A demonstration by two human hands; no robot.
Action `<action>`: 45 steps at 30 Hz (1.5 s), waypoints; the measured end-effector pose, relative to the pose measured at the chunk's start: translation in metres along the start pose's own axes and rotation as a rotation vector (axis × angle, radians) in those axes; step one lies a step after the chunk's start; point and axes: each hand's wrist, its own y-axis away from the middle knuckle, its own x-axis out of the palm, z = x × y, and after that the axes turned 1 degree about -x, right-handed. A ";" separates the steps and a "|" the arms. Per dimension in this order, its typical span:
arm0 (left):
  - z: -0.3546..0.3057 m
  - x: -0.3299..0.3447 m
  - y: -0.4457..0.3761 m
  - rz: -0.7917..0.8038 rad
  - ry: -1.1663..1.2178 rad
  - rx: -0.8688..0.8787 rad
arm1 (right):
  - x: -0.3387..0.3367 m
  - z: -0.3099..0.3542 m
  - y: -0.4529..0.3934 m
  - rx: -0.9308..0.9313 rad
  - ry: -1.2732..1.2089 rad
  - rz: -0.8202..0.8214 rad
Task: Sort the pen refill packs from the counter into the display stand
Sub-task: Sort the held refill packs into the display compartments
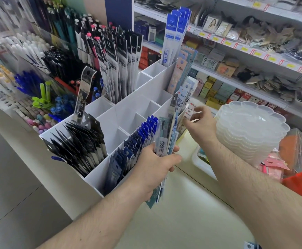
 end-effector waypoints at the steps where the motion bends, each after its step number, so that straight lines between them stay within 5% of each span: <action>1: 0.000 0.000 -0.001 -0.001 0.000 0.003 | 0.002 -0.002 0.000 0.023 -0.014 -0.026; 9: 0.000 -0.001 -0.002 0.006 -0.001 0.004 | 0.008 -0.004 0.002 0.034 -0.107 -0.021; 26: 0.000 0.001 -0.007 0.010 0.004 0.010 | 0.017 -0.021 -0.007 0.063 0.216 0.243; 32: 0.002 0.001 -0.008 0.007 0.008 0.012 | 0.015 -0.017 -0.007 -0.010 0.102 0.020; 37: 0.002 0.003 -0.008 0.016 0.024 0.014 | 0.009 -0.014 -0.012 0.012 0.166 0.081; 42: -0.002 0.007 -0.007 0.021 0.022 0.020 | -0.003 -0.007 -0.011 0.005 0.060 -0.126; 45: 0.000 0.008 -0.007 0.020 0.028 0.014 | -0.006 -0.002 -0.015 -0.116 0.065 -0.096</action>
